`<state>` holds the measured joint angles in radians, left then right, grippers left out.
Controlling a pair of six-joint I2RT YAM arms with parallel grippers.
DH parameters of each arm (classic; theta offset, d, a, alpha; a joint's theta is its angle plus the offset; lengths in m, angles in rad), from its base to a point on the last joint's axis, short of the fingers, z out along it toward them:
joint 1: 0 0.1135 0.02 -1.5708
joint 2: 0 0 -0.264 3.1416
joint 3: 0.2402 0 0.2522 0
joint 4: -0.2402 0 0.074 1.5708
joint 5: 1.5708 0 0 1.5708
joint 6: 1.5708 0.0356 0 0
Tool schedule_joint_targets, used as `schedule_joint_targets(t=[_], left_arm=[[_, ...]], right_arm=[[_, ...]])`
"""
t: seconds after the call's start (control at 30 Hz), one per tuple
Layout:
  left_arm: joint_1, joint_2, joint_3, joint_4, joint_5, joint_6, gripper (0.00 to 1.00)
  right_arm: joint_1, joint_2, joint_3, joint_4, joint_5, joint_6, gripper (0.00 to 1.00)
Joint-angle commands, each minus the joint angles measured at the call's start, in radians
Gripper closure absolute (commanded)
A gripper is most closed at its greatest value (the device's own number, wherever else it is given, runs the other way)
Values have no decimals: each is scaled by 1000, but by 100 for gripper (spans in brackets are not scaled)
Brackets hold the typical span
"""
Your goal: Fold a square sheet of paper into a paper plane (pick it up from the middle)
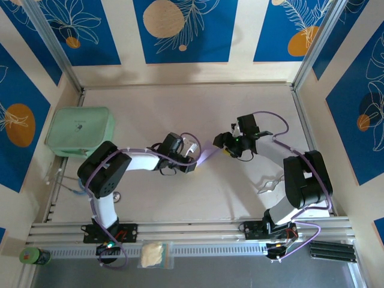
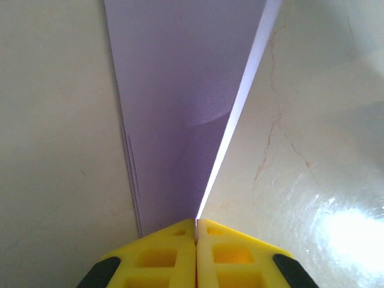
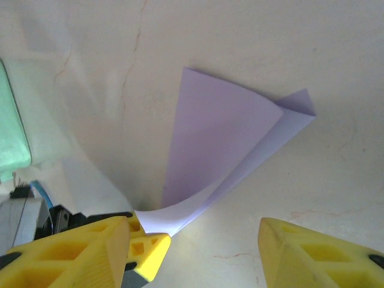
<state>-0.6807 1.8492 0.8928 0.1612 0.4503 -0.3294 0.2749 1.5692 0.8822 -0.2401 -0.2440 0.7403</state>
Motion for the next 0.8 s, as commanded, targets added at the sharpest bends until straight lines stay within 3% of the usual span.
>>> schedule_joint_targets(t=[0.0, 0.23, 0.47, 0.77], left_arm=[[24, 20, 21, 37, 97, -147, 91], [52, 40, 5, 126, 180, -327, 91], [64, 77, -14, 211, 195, -443, 91], [68, 98, -24, 239, 211, -487, 91]], right_arm=[[9, 17, -27, 37, -66, -67, 41], [55, 64, -10, 34, -49, -140, 39], [95, 148, 54, 13, -43, -166, 38], [108, 222, 104, -4, -30, -176, 39]])
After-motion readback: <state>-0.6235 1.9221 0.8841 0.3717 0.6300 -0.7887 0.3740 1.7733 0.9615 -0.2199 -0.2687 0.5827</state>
